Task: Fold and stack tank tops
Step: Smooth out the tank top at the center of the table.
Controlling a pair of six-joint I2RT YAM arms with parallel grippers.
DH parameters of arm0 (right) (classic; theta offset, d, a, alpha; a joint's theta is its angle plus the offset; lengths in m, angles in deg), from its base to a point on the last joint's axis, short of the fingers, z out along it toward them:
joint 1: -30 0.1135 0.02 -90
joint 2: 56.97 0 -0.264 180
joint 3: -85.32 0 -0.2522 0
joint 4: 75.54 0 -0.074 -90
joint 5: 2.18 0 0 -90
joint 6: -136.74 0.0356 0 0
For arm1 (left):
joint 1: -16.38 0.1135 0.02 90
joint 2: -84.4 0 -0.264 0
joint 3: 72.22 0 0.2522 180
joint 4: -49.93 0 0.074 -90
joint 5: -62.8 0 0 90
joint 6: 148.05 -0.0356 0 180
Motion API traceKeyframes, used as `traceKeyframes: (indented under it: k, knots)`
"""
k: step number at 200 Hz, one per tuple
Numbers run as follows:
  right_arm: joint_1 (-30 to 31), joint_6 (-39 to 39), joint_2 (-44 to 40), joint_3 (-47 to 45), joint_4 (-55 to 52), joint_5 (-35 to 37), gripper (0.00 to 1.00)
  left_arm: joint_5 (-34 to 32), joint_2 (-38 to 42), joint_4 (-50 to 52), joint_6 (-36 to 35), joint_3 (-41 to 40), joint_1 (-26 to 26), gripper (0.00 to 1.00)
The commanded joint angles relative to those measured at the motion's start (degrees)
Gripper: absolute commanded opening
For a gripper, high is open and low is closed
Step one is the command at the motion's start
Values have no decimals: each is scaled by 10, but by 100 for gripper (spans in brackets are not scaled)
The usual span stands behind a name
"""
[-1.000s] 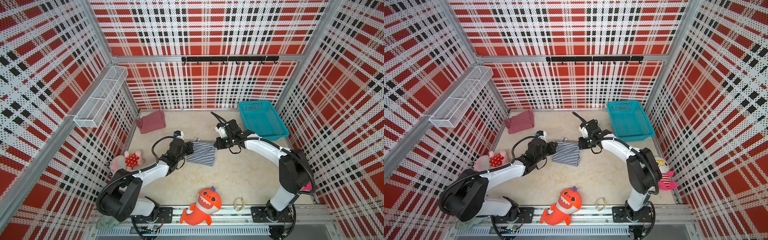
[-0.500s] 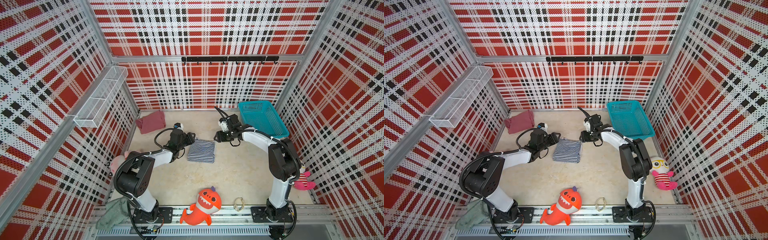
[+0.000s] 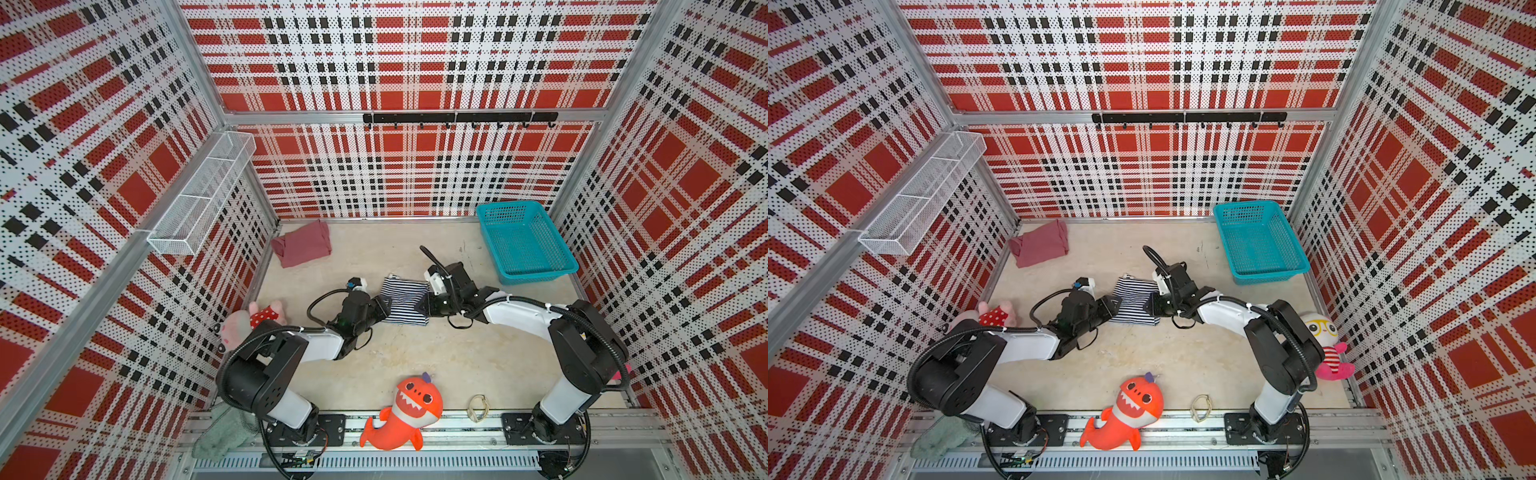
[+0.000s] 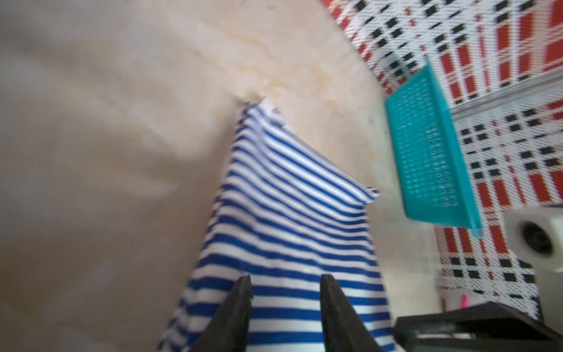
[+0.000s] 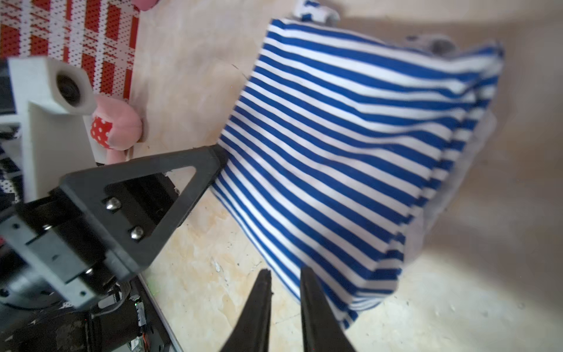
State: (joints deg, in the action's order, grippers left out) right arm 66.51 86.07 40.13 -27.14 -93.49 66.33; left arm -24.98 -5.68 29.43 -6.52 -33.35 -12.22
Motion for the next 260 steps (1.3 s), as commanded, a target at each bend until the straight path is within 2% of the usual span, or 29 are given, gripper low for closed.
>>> traceKeyframes:
  k: [1,50,96,128,150,183,216,260]
  knots:
    - [-9,48,25,-27,78,9,18,-13,-24,-84,39,-3,4,42]
    - [-43,20,10,-90,31,78,15,-20,-28,-110,49,-34,-3,43]
    - [-42,-19,-64,-24,-79,130,15,-16,39,-82,38,-13,-26,46]
    - [-15,-10,-94,12,-66,112,16,-23,75,-19,8,22,-23,47]
    - [9,19,-51,21,-3,66,16,-10,42,-17,5,38,-15,47]
    - [17,57,20,8,91,44,16,-1,-25,-40,7,53,-12,47]
    - [1,69,50,-36,119,66,16,0,-72,-60,12,50,1,47]
    - [-29,47,46,-90,77,128,16,3,-88,-81,7,31,16,47]
